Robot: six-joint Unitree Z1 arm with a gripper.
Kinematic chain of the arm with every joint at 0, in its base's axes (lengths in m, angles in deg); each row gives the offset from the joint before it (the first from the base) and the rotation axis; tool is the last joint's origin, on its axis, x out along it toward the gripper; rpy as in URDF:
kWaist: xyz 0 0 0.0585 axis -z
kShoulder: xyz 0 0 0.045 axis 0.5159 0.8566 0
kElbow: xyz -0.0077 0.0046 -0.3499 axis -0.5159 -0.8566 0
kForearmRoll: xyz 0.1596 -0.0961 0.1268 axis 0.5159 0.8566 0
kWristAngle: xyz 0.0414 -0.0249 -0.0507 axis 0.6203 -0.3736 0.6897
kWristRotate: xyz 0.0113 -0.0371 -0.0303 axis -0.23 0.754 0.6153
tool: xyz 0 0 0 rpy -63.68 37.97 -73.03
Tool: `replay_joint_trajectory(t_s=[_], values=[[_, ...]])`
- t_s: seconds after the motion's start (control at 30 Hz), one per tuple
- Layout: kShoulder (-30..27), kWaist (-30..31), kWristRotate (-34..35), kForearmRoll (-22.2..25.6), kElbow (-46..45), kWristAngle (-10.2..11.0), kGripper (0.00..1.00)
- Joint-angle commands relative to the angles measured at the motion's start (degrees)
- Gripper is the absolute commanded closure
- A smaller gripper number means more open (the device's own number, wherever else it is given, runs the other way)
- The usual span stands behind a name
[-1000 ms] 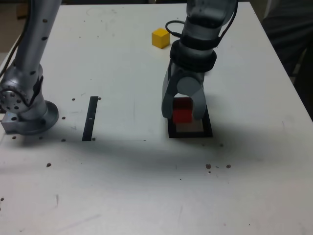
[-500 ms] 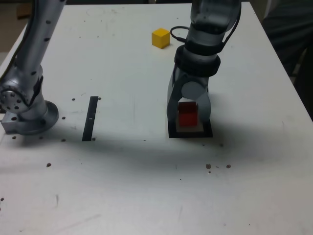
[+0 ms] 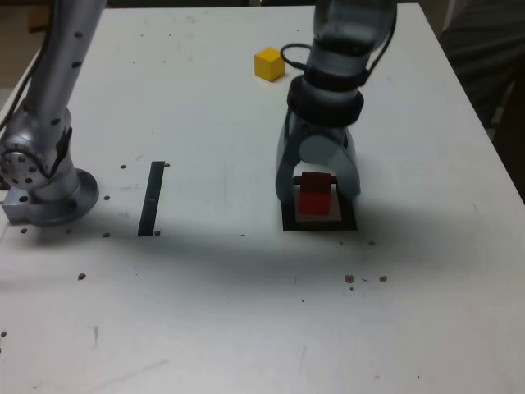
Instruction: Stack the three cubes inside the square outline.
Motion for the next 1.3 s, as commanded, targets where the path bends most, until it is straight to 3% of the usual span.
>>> replay_joint_trajectory(t_s=[0.0, 0.4, 0.83, 1.27], values=[[-2.4, -0.1, -0.1, 0.0, -0.7, 1.0, 0.01], [-9.4, -2.8, -0.2, 1.6, -3.4, 4.9, 0.01], [-13.1, -14.0, -5.4, 4.3, -4.3, 5.2, 0.0], [-12.6, -27.2, -10.3, 4.3, -2.7, 5.4, 0.0]])
